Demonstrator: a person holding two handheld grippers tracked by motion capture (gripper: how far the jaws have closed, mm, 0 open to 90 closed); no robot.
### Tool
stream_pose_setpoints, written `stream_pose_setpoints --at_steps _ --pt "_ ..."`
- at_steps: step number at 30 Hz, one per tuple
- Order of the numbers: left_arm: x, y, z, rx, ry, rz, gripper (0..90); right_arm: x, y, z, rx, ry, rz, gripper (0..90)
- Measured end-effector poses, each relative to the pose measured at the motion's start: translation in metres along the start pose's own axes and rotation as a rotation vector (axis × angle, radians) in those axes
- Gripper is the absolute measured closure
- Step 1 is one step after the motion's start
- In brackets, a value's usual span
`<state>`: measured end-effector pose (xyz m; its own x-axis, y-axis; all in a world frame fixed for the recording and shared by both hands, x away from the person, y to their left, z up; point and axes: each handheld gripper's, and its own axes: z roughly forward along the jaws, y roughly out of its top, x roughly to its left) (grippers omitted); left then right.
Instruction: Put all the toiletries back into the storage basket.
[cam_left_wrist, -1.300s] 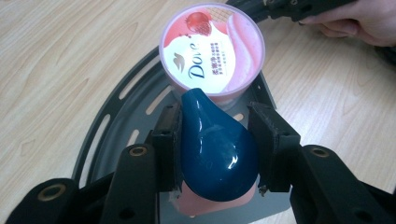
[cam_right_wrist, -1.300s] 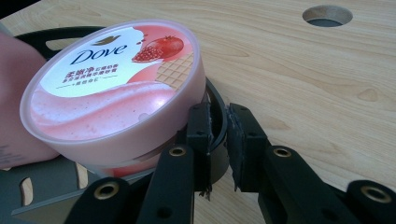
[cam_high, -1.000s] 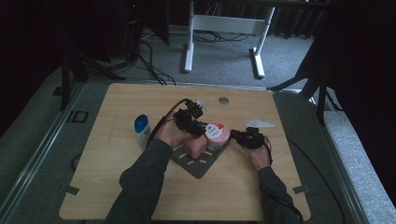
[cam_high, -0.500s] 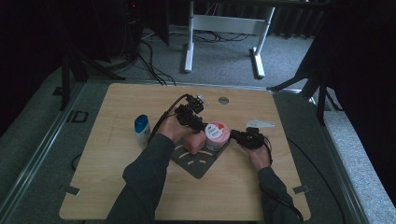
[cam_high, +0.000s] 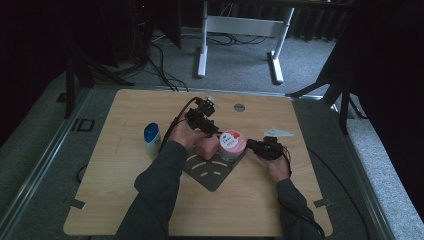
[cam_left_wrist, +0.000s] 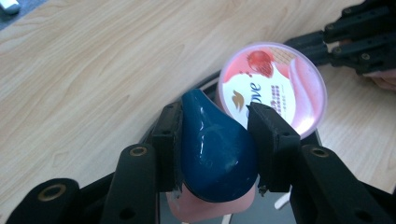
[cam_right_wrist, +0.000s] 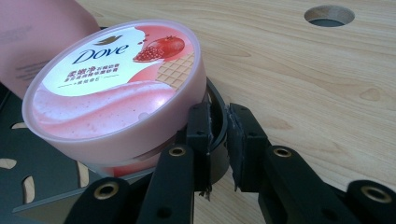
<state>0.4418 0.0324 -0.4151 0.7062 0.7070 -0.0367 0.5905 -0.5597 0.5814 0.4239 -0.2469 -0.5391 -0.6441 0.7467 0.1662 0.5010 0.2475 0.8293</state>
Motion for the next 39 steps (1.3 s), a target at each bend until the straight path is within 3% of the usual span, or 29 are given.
stream_pose_setpoints --at_steps 21,39 --pt "0.0048 0.0064 0.0098 -0.063 0.044 -0.070 58.0 0.0000 -0.0008 -0.0006 -0.002 0.008 0.001 79.2" --pt "0.0063 0.0044 0.0087 -0.051 0.030 -0.052 56.9 0.0008 -0.0003 -0.0005 -0.001 0.004 -0.007 79.1"
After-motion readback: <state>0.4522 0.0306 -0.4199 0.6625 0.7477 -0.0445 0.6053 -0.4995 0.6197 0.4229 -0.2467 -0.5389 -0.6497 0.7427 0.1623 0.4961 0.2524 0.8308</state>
